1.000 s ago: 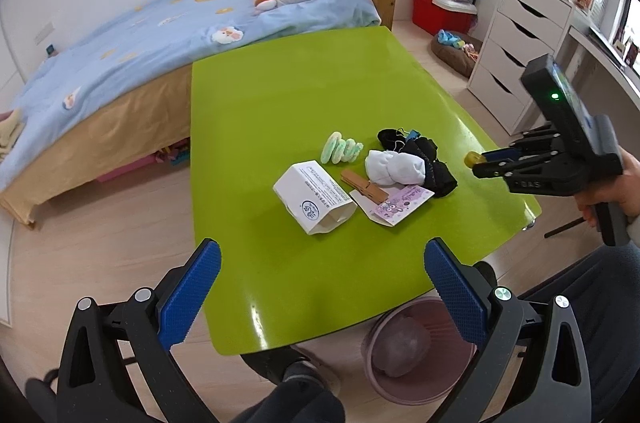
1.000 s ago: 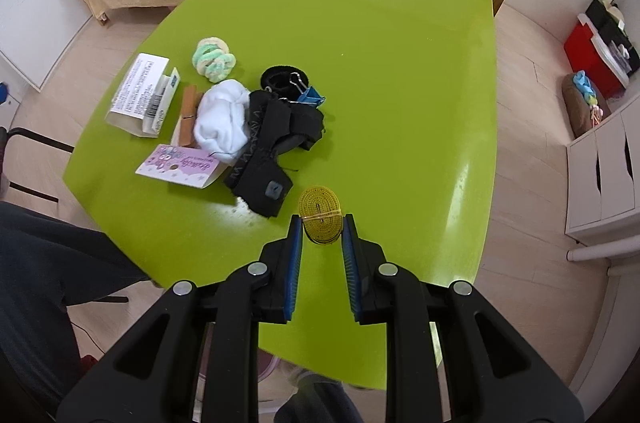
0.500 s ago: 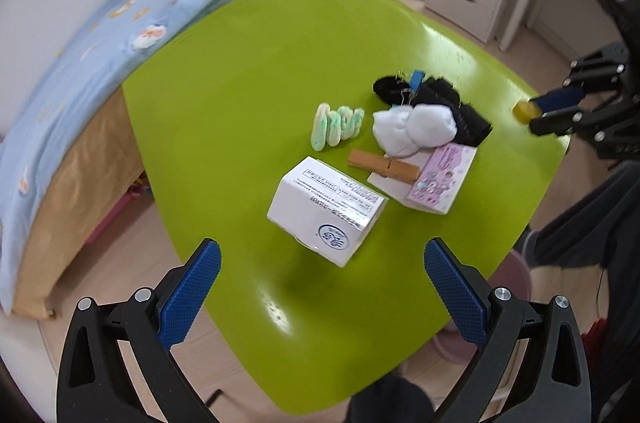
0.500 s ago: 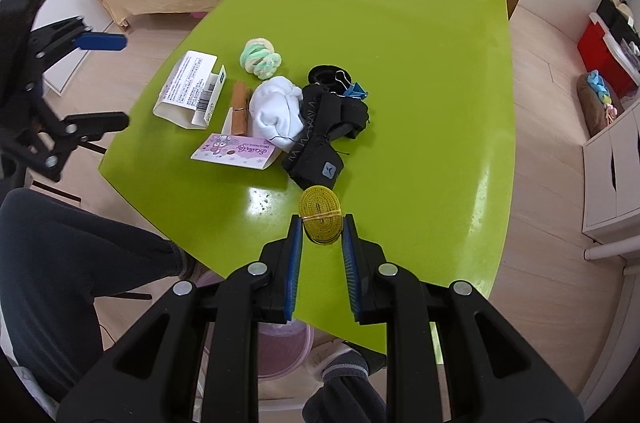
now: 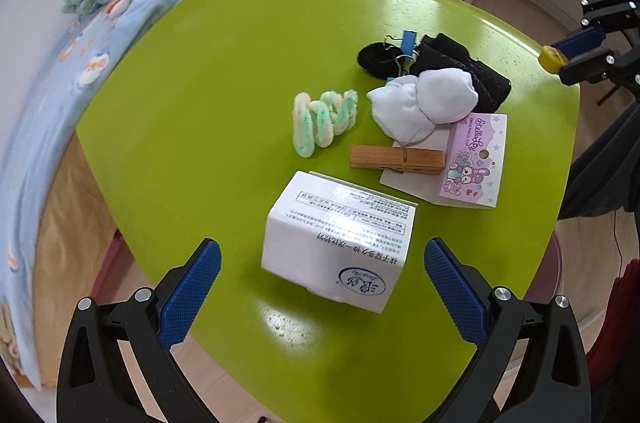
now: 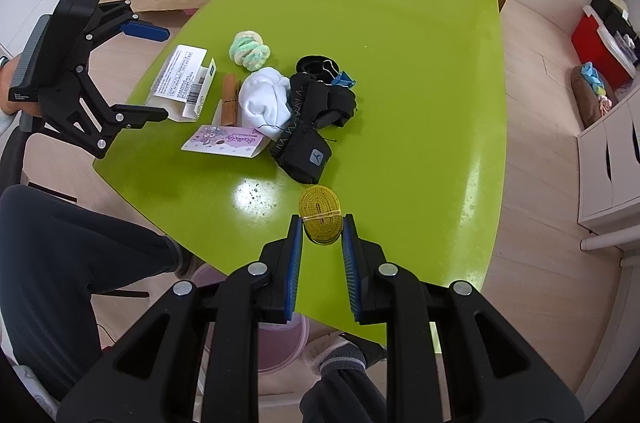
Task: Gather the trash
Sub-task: 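Grasp the white tissue box with the left gripper while the right gripper holds the tape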
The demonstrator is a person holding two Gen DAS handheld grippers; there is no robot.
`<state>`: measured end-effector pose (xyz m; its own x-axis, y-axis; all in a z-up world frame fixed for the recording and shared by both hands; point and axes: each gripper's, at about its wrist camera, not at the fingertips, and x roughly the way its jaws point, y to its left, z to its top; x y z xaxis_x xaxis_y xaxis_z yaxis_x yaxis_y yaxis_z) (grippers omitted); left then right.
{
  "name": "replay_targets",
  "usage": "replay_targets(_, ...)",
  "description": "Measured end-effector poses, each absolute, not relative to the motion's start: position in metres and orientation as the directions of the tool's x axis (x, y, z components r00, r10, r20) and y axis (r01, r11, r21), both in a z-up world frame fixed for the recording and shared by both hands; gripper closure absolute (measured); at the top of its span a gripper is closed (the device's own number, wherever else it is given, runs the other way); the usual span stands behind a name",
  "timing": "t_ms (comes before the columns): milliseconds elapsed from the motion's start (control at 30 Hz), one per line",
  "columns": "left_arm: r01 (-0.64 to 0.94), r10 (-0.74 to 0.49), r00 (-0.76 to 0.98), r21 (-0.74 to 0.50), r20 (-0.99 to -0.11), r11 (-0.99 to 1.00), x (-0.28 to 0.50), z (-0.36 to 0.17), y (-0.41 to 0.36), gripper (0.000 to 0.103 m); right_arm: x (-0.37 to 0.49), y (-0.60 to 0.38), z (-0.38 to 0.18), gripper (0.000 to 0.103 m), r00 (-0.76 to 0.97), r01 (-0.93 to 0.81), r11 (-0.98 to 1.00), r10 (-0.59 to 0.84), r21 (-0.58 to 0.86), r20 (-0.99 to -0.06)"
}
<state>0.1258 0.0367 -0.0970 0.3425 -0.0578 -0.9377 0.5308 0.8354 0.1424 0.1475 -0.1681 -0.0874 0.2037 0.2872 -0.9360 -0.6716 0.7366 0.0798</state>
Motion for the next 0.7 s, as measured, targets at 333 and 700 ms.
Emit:
replay_targets(333, 0.504, -0.061, 0.34, 0.127, -0.938, 0.854, 0.128, -0.105, 0.04, 0.04, 0.147, -0.169, -0.09, 0.083, 0.204, -0.668, 0.74, 0.287, 0.081, -0.936)
replay_targets(700, 0.338, -0.097, 0.396, 0.047, -0.913, 0.94, 0.1, -0.07, 0.041, 0.041, 0.134, -0.172, -0.083, 0.083, 0.224, -0.66, 0.744, 0.329, 0.106, -0.917)
